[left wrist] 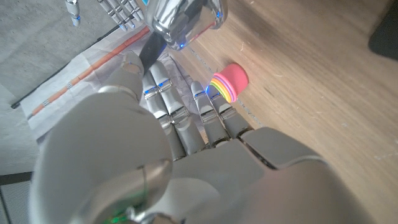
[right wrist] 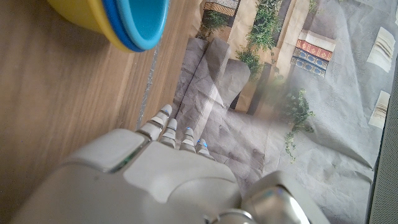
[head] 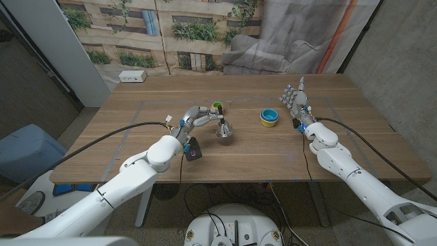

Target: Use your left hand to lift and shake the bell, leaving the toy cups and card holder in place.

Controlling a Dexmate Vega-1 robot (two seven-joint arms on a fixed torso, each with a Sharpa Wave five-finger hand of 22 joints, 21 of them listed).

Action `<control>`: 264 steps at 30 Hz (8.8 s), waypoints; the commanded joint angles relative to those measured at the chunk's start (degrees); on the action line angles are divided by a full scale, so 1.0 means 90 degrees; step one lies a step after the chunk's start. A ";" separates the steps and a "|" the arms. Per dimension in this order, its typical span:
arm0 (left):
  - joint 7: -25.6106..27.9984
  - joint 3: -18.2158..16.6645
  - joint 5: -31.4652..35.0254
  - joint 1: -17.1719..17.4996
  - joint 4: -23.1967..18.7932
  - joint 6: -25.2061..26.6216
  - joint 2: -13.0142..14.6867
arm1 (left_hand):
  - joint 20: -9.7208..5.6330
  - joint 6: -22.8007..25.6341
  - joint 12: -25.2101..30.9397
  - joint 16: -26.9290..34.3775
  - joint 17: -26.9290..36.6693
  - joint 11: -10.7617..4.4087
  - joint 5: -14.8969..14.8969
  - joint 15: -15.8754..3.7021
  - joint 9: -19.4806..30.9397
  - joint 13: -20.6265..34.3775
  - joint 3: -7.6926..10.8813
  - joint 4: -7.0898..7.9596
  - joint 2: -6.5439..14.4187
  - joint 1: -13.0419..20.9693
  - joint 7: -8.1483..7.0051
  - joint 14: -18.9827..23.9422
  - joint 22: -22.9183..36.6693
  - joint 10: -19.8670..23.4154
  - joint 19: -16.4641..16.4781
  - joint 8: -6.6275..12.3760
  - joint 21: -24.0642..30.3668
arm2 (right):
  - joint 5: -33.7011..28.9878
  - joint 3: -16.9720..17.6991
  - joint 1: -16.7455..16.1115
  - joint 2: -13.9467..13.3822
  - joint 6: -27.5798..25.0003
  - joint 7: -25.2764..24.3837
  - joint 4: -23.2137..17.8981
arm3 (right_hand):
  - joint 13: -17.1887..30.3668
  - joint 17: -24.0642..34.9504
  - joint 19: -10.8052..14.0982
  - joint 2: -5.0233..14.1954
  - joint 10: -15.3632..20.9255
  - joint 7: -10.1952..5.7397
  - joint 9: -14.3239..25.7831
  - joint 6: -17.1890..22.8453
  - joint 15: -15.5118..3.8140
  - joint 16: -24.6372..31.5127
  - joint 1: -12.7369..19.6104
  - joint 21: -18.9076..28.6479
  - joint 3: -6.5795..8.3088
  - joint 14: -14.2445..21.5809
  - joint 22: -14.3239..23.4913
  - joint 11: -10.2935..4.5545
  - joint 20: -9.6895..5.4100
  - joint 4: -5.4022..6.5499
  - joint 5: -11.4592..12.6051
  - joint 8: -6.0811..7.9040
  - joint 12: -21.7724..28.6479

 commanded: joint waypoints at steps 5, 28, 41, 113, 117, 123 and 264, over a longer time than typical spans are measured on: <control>0.0442 0.0161 0.1951 0.0004 0.0617 -0.1456 -0.0020 | 0.0015 0.0095 -0.0004 0.0005 0.0009 -0.0106 0.0041 -0.0817 0.0020 0.0016 -0.0011 0.0010 0.0053 0.0059 0.0054 -0.0021 0.0036 0.0124 0.0045 0.0045 0.0039 | 0.0002 0.0002 -0.0001 -0.0003 0.0001 0.0005 0.0000 | 0.0012 0.0029 0.0041 0.0620 -0.0046 0.0006 0.0020 -0.0064 -0.0003 0.0019 0.0019 0.0035 -0.0037 -0.0026 0.0021 -0.0019 -0.0006 -0.0007 0.0043 0.0036 0.0033; 0.1203 0.0015 0.3852 0.0041 0.1284 -0.2673 -0.0261 | -0.0029 0.0085 -0.0023 0.0024 0.0018 -0.0109 0.0036 -0.0868 0.0020 0.0016 -0.0044 0.0010 0.0069 0.0079 -0.0035 0.0020 0.0036 0.0050 0.0046 0.0036 0.0039 | 0.0002 0.0002 0.0001 -0.0001 0.0006 0.0010 0.0009 | 0.0012 0.0029 0.0041 0.0619 -0.0046 0.0005 0.0020 -0.0062 -0.0018 0.0021 0.0019 0.0035 -0.0038 -0.0021 0.0021 -0.0026 0.0001 -0.0007 0.0042 0.0037 0.0033; 0.0475 -0.0290 0.2622 0.0424 0.0677 -0.1219 -0.0460 | -0.0022 0.0110 -0.0006 0.0027 0.0019 -0.0105 0.0035 -0.0863 0.0019 0.0017 -0.0080 0.0012 0.0053 0.0070 0.0014 0.0050 0.0035 0.0068 0.0056 0.0043 0.0043 | 0.0000 0.0000 0.0002 0.0000 0.0003 0.0005 0.0004 | 0.0012 0.0029 0.0038 0.0619 -0.0057 0.0004 0.0020 -0.0067 -0.0011 0.0022 0.0019 0.0034 -0.0038 -0.0020 0.0021 -0.0025 -0.0001 -0.0007 0.0043 0.0035 0.0029; 0.0480 0.0067 0.0271 0.0204 -0.0362 0.0140 0.0057 | 0.0026 0.0072 -0.0012 -0.0009 -0.0001 -0.0103 0.0062 -0.0762 0.0030 0.0019 -0.0149 0.0014 0.0085 0.0075 0.0051 -0.0077 0.0056 0.0087 0.0149 0.0018 0.0094 | -0.0002 -0.0002 0.0005 0.0003 0.0005 0.0006 0.0009 | 0.0012 0.0029 0.0037 0.0619 -0.0062 0.0006 0.0020 -0.0059 -0.0005 0.0024 0.0019 0.0033 -0.0038 -0.0014 0.0021 -0.0034 -0.0001 -0.0007 0.0043 0.0038 0.0026; 0.0479 0.0152 0.0833 0.0183 -0.0159 -0.0310 0.0092 | 0.0035 0.0070 -0.0013 -0.0006 0.0000 -0.0102 0.0062 -0.0764 0.0030 0.0019 -0.0150 0.0016 0.0091 0.0074 0.0050 -0.0075 0.0057 0.0084 0.0140 0.0017 0.0091 | -0.0002 -0.0002 0.0007 0.0005 0.0008 0.0008 0.0015 | 0.0012 0.0029 0.0038 0.0618 -0.0061 0.0006 0.0020 -0.0063 0.0000 0.0020 0.0019 0.0034 -0.0038 -0.0024 0.0021 -0.0029 0.0001 -0.0007 0.0043 0.0036 0.0027; 0.0544 0.0185 0.1492 0.0183 0.0161 -0.0909 0.0051 | 0.0019 0.0081 -0.0015 -0.0004 0.0001 -0.0102 0.0061 -0.0769 0.0030 0.0019 -0.0153 0.0015 0.0096 0.0075 0.0049 -0.0074 0.0058 0.0077 0.0082 0.0022 0.0068 | -0.0003 -0.0003 0.0008 0.0006 0.0009 0.0009 0.0017 | 0.0012 0.0029 0.0040 0.0619 -0.0051 0.0002 0.0020 -0.0063 -0.0008 0.0021 0.0019 0.0035 -0.0038 -0.0021 0.0021 -0.0028 0.0000 -0.0007 0.0043 0.0036 0.0031; 0.0613 0.0177 0.2331 0.0607 0.1052 -0.1185 -0.0363 | 0.0164 -0.0865 -0.0126 -0.0045 -0.0011 -0.0115 0.0062 -0.0657 0.0003 0.0013 -0.0259 0.0042 -0.0136 -0.0259 -0.0201 -0.0218 0.0038 -0.1218 -0.0511 -0.0182 -0.0041 | -0.0004 -0.0004 0.0006 0.0006 0.0006 0.0005 0.0009 | 0.0012 0.0028 0.0039 0.0618 -0.0045 0.0006 0.0020 -0.0060 -0.0021 0.0021 0.0019 0.0034 -0.0037 -0.0021 0.0021 -0.0029 -0.0005 -0.0007 0.0044 0.0036 0.0032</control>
